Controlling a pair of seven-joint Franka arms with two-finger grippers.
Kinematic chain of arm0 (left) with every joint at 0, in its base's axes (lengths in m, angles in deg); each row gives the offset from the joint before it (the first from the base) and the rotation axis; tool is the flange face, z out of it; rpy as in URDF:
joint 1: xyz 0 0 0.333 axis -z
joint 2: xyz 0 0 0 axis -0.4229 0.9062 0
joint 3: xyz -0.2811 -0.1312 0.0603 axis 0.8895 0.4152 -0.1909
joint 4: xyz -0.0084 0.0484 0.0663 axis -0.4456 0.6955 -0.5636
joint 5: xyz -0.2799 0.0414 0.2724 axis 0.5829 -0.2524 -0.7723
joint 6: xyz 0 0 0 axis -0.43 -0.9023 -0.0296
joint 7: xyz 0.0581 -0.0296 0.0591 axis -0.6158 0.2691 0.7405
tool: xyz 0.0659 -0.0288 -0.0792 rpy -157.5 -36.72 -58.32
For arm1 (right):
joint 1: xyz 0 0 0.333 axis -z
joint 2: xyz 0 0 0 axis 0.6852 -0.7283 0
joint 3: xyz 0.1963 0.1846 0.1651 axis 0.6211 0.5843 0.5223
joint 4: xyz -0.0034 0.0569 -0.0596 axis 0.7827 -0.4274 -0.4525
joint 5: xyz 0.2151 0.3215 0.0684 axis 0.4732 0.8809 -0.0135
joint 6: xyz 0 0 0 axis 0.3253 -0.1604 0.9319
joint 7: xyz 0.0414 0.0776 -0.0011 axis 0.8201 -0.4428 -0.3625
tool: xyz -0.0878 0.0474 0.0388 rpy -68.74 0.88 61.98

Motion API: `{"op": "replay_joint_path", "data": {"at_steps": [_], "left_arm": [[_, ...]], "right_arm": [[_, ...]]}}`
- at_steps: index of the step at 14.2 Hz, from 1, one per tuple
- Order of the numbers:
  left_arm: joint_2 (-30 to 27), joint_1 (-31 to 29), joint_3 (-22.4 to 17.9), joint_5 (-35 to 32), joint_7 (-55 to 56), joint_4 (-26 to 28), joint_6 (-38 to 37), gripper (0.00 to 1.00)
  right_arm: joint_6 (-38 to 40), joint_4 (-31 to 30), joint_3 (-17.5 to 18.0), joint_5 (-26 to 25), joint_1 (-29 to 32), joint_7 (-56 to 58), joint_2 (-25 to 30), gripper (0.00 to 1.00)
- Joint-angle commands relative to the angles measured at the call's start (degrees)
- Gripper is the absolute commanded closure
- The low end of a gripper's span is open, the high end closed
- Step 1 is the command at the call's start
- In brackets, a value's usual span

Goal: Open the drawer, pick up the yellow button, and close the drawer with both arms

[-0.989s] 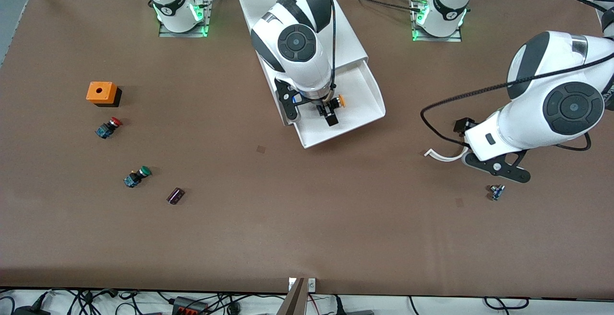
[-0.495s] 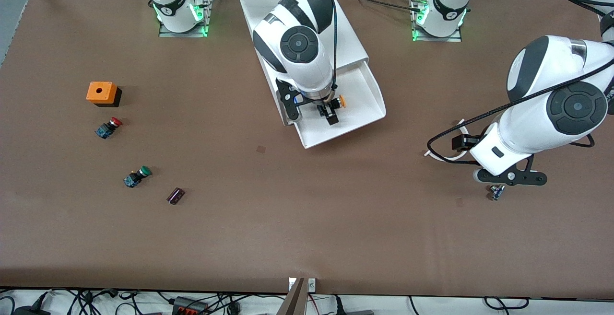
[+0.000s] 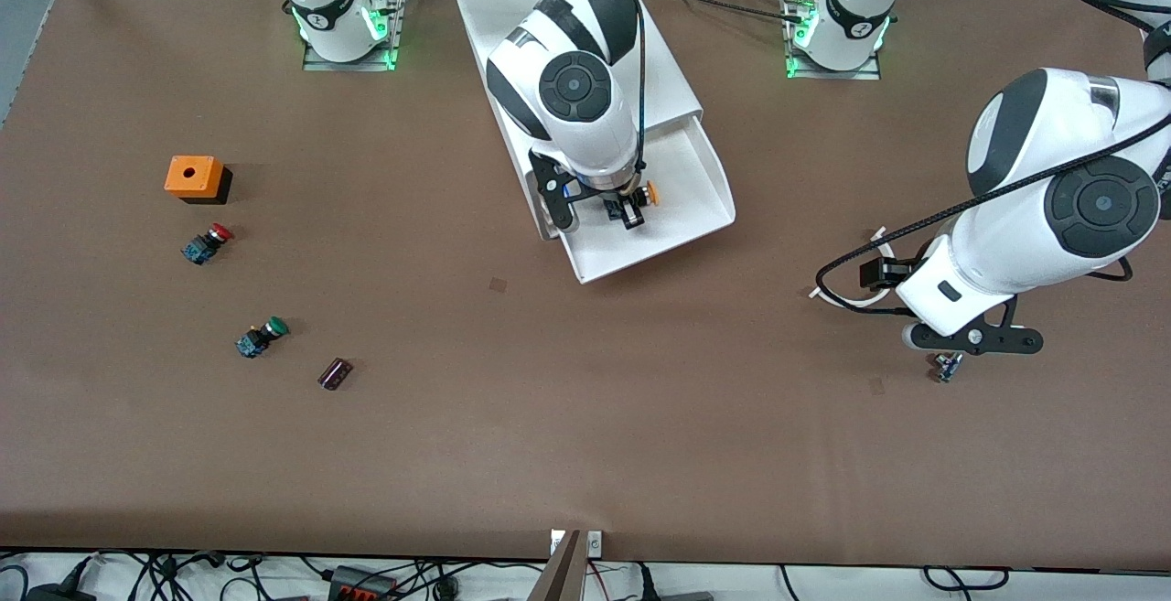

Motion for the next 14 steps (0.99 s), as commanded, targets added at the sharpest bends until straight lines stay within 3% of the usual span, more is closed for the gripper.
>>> {"op": "replay_joint_path", "data": {"at_steps": [1,3,10,14], "left_arm": [[0.9,0.0,-0.1,1.0,0.3,-1.9,-0.3,0.00],[0.8,0.1,-0.1,1.0,0.3,-1.9,-0.3,0.00],[0.9,0.2,-0.1,1.0,0.3,-1.9,-0.3,0.00],[0.8,0.4,-0.1,2.0,0.4,-1.9,-0.2,0.00]], "right_arm": [[-0.6,1.7,0.0,0.2,0.0,-1.0,-0.5,0.92],[-1.3,1.9,-0.3,0.2,0.1,-1.0,-0.4,0.97],[-0.3,6.4,-0.6,0.3,4.1,-0.8,1.2,0.97],[3.3,5.4,-0.3,0.3,8.8,13.1,4.3,0.97]]}}
